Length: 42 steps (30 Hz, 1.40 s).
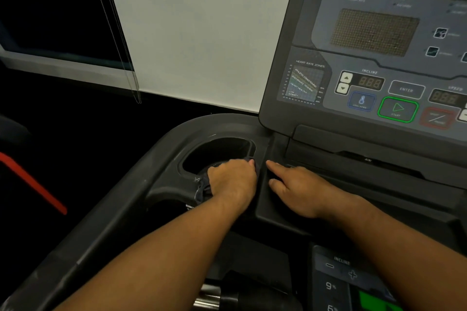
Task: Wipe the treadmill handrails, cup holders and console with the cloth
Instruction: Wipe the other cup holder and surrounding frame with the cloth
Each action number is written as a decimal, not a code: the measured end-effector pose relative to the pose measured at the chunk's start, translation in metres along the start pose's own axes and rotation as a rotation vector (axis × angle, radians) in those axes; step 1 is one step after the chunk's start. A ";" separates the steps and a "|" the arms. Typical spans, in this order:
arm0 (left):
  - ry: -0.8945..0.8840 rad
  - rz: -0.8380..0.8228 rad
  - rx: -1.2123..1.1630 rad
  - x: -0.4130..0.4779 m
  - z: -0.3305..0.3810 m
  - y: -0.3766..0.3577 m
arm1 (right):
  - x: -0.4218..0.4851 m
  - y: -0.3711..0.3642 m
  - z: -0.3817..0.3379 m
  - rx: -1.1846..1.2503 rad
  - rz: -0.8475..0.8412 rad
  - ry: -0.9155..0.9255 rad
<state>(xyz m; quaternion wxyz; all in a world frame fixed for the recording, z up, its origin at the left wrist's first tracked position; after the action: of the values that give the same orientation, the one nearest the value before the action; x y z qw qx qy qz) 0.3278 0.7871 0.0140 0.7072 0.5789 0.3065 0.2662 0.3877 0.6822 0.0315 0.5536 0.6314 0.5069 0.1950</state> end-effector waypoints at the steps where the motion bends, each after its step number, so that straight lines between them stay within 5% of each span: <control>1: 0.063 -0.003 -0.071 0.006 -0.002 0.001 | 0.001 0.000 0.001 0.000 0.005 0.008; 13: 0.171 0.002 -0.149 0.062 0.015 0.015 | 0.005 -0.008 0.012 0.087 0.045 0.022; 21: -0.099 0.056 -0.178 0.002 -0.007 0.003 | 0.007 -0.006 0.013 0.079 0.050 -0.012; 26: -0.496 0.221 -0.105 -0.038 -0.024 0.002 | 0.003 -0.011 0.012 0.080 0.044 -0.021; 33: -0.819 0.324 -0.082 -0.087 -0.026 -0.008 | 0.005 -0.005 0.011 0.081 0.033 -0.003; 42: -0.732 0.004 0.080 -0.030 0.008 -0.007 | 0.005 0.016 0.013 0.273 0.105 0.041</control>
<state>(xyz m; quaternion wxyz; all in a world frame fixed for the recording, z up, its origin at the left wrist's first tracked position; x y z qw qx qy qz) 0.3141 0.7583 0.0117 0.7462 0.6637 0.0423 0.0309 0.4068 0.6823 0.0404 0.4412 0.7222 0.5062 0.1657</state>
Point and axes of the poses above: each hand's wrist, its own x-axis towards the middle knuckle, its own y-axis out of the back of the hand, z = x × y, the point moved 9 cm from there along x, towards the middle knuckle, and after that the axes turned 1 degree about -z, right-handed, at the moved point
